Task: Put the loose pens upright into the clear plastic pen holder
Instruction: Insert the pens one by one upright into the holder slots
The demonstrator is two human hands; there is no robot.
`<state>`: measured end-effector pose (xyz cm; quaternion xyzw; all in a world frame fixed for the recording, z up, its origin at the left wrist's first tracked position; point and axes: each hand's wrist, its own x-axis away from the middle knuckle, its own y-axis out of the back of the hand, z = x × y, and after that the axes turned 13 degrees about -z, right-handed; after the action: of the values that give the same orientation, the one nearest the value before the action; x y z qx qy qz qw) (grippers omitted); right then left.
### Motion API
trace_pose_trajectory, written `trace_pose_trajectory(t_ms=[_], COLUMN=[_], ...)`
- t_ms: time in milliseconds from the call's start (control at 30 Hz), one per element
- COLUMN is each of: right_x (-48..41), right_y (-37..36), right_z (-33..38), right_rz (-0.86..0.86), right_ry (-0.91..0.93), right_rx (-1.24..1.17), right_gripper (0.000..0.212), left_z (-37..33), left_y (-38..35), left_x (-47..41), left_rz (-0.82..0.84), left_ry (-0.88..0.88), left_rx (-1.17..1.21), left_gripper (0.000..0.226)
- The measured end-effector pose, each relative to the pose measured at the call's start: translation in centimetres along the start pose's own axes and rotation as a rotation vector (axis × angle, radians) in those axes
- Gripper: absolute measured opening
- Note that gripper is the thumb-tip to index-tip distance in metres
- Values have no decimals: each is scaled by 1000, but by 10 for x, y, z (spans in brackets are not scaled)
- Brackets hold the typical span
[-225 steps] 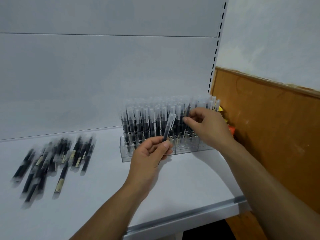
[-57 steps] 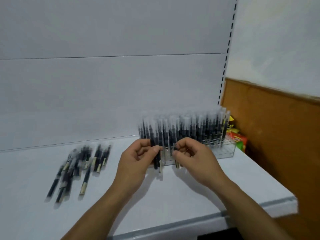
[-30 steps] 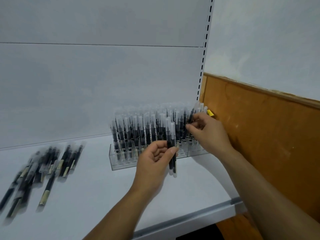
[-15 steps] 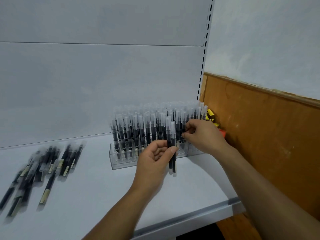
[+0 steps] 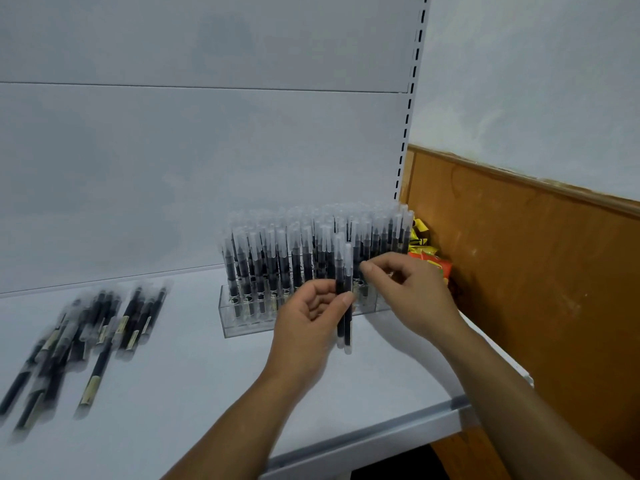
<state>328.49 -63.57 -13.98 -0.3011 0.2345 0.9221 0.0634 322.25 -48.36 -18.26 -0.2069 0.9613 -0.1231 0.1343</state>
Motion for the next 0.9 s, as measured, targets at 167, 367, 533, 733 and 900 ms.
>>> trace_pose_trajectory(t_ms=[167, 367, 533, 733, 900], right_x=[15, 7, -23, -39, -45], right_y=[-4, 1, 18, 15, 13], right_z=[6, 9, 5, -2, -8], right_rz=[181, 94, -247, -264, -270], right_ry=[-89, -100, -114, -74, 4], right_rx=[-280, -361, -351, -196, -68], right_gripper=[9, 5, 5, 9, 9], left_z=[-1, -2, 0, -1, -2], left_y=[0, -2, -2, -1, -2], left_x=[0, 0, 0, 1, 1], left_rz=[19, -17, -33, -15, -7], left_ry=[-6, 16, 55, 53, 51], left_rx=[1, 54, 72, 47, 33], left_gripper=[22, 22, 28, 19, 18])
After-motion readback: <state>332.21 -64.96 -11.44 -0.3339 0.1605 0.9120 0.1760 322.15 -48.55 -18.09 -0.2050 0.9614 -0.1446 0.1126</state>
